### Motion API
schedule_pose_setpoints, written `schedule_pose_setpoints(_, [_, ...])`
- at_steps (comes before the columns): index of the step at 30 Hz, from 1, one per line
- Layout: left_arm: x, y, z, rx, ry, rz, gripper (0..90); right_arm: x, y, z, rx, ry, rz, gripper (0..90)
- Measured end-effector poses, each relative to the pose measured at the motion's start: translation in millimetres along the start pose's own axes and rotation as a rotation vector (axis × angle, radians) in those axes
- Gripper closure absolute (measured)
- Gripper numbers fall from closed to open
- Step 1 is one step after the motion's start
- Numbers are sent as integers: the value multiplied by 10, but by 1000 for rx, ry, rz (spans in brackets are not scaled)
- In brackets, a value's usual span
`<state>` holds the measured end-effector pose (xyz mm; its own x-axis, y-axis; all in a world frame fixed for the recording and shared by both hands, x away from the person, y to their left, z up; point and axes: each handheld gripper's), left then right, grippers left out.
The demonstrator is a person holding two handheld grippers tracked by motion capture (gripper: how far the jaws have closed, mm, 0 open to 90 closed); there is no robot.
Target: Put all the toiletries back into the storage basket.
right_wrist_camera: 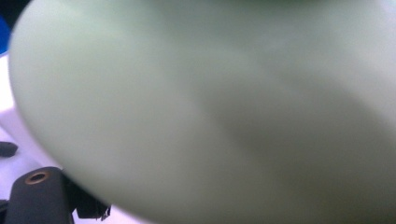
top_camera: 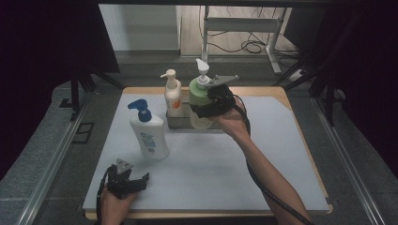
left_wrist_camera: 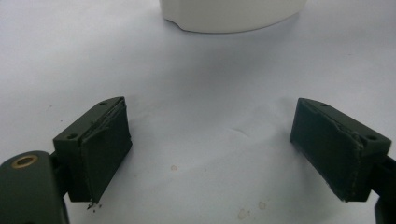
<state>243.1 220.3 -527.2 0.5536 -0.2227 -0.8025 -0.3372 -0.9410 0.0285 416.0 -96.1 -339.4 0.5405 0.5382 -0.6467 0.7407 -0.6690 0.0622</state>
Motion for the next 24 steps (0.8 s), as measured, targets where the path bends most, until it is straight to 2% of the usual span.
schedule_pose_setpoints(11, [0,0,0,-1,0,0,117,83,107,-94,37,9,39,121])
schedule_pose_setpoints(24, [1,1,0,-1,1,2,117,233,205,-191,32,15,69,121])
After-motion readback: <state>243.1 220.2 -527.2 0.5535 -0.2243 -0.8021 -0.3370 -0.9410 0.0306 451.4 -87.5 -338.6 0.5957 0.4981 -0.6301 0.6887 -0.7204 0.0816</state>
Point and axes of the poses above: each handheld gripper's, and its own axes: x roughly forward along the jaws, z roughly out of its underside, y roughly to its right, and after that the axes turned 8 degrees about -y, right-handed
